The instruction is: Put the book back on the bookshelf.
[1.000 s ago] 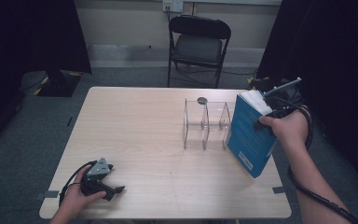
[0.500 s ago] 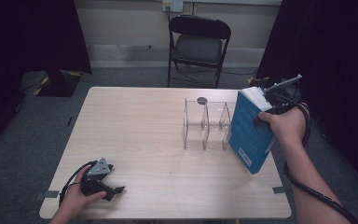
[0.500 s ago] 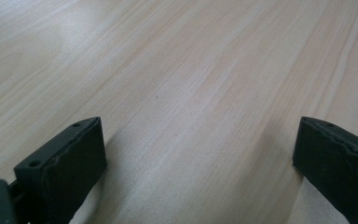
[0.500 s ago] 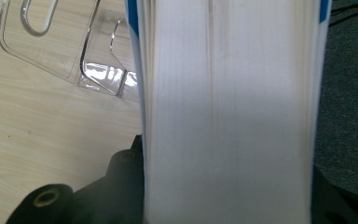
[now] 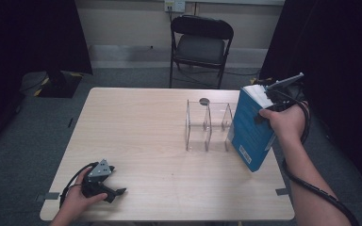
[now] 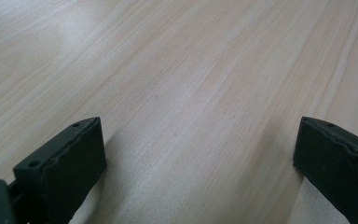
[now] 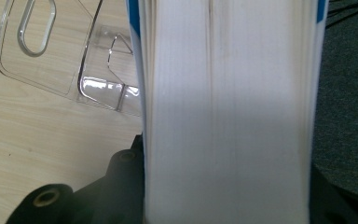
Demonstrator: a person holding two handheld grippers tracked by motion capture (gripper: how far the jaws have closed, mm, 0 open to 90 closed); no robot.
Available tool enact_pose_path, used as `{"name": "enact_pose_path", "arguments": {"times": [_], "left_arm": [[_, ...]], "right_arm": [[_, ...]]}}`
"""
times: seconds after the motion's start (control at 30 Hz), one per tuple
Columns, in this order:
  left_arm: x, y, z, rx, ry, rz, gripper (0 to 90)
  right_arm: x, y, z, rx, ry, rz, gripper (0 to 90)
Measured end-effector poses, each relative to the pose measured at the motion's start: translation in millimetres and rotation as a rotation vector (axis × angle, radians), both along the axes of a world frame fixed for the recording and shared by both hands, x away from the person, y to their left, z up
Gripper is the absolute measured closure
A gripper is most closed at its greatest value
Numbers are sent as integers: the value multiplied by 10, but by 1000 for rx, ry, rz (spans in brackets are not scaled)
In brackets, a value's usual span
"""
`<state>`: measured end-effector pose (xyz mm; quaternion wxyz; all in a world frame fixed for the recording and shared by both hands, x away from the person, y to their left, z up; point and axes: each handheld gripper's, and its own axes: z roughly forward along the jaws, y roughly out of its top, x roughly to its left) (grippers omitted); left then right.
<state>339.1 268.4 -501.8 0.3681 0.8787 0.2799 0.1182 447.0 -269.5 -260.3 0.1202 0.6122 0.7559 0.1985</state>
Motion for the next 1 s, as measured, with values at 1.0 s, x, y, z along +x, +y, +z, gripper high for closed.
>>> {"name": "enact_pose_path", "arguments": {"times": [1.0], "left_arm": [[0,-4,-7,-7,-1,-2,10]], "right_arm": [[192,39,-124,0,-33,-22,614]]}}
